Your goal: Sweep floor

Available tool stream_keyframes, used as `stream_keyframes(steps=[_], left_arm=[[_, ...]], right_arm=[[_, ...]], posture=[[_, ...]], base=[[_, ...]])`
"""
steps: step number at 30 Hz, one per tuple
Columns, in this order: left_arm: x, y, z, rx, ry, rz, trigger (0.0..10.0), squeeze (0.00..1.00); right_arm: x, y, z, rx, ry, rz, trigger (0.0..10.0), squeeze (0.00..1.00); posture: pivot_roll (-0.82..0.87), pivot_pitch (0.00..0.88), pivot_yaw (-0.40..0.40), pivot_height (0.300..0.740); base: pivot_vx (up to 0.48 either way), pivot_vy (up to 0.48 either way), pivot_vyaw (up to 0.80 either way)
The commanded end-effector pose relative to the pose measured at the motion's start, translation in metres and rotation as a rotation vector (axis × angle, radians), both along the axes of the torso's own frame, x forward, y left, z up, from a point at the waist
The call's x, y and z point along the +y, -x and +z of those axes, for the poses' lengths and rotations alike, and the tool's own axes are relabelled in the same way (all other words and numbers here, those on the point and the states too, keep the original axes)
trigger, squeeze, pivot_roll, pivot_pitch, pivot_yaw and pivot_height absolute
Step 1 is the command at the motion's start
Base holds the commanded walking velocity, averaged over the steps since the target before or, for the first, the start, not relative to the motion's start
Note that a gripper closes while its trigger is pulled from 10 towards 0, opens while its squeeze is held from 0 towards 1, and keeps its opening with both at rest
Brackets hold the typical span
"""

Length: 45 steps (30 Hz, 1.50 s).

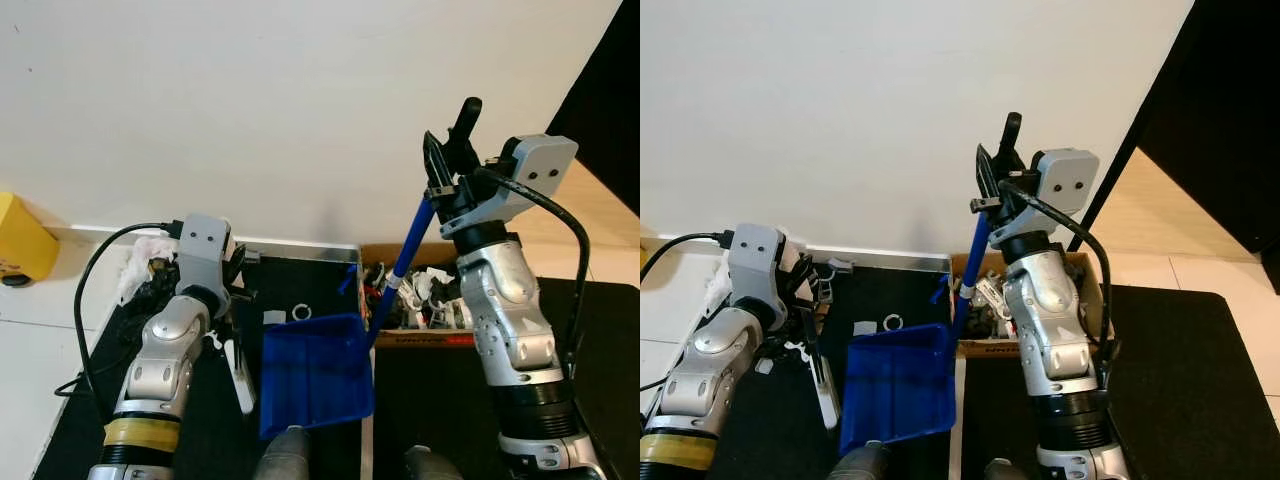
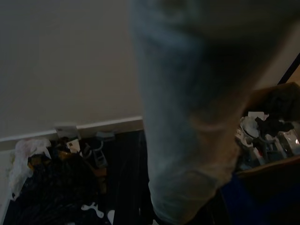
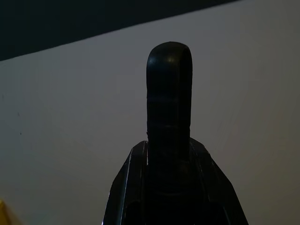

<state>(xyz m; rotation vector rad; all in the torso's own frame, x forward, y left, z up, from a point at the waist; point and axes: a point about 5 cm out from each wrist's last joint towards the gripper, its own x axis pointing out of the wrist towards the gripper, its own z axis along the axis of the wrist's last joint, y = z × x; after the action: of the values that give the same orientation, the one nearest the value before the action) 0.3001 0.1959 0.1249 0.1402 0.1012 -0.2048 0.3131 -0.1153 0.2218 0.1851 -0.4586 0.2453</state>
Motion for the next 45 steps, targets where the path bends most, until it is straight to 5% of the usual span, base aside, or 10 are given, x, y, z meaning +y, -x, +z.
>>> stream_keyframes(steps=[1,8,13,21,30,34,45], left_arm=[[-0.004,0.000,0.005,-0.035,-0.005,-0.008,10.0,0.00],[-0.005,0.002,-0.001,-0.023,-0.045,-0.016,10.0,0.00],[-0.003,0.007,-0.007,-0.020,-0.095,-0.033,10.0,0.00],[-0.014,0.014,-0.010,-0.051,-0.151,-0.168,10.0,0.00],[-0.021,0.010,-0.010,-0.062,-0.114,-0.335,10.0,0.00],[-0.024,0.001,-0.009,-0.077,-0.218,-0.506,10.0,0.00],[-0.036,-0.020,0.001,-0.145,-0.402,-0.752,10.0,0.00]], right_arm=[[0.000,0.003,0.003,-0.002,-0.036,0.006,10.0,0.00],[0.005,0.006,-0.017,0.057,0.001,0.009,10.0,0.00],[0.002,0.014,-0.046,0.152,0.113,0.047,10.0,0.00],[-0.024,0.037,-0.090,0.302,0.212,-0.011,10.0,0.00],[-0.051,0.040,-0.096,0.321,0.314,-0.208,10.0,0.00],[-0.064,0.041,-0.096,0.307,0.294,-0.303,10.0,0.00],[-0.051,0.041,-0.097,0.296,0.284,-0.298,10.0,0.00]], posture=[[0.16,0.130,0.033,0.740],[0.16,0.135,0.032,0.740],[0.16,0.140,0.031,0.740],[0.14,0.160,0.033,0.740],[0.11,0.191,0.042,0.740],[0.09,0.222,0.052,0.740],[0.07,0.285,0.068,0.740]], base=[[0.000,0.000,0.00],[0.000,0.000,0.00],[0.000,0.000,0.00],[0.000,0.000,0.00],[0.000,0.000,0.00],[0.000,0.000,0.00],[0.000,0.000,0.00]])
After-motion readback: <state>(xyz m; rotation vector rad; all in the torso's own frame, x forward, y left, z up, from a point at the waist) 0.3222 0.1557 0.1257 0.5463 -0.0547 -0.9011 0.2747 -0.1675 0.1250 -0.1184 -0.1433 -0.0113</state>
